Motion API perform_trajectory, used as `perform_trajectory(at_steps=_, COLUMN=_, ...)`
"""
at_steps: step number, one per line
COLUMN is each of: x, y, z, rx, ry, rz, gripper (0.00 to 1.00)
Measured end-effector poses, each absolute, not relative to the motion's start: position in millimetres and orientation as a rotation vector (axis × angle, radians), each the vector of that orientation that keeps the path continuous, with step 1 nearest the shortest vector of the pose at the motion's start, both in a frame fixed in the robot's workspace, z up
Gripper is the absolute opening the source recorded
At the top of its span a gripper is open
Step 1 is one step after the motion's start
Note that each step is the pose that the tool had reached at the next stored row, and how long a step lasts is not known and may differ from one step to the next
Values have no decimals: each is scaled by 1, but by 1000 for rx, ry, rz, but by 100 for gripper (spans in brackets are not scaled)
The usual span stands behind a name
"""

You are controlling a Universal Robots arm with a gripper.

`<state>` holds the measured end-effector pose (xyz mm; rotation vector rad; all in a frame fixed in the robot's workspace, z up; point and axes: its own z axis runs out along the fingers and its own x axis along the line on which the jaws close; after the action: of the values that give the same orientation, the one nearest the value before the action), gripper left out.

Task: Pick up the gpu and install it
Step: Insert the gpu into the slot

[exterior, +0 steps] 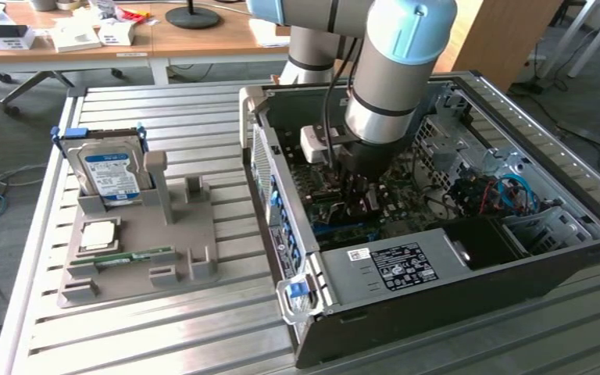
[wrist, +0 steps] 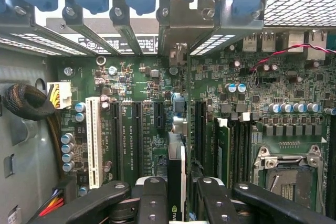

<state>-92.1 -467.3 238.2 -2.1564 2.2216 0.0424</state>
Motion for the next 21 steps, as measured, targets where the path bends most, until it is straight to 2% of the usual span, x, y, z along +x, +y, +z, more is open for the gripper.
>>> perform_trajectory(at_steps=21, x=-92, y=-467, z=237, rx=-2156, ry=2222, rz=42, gripper=26)
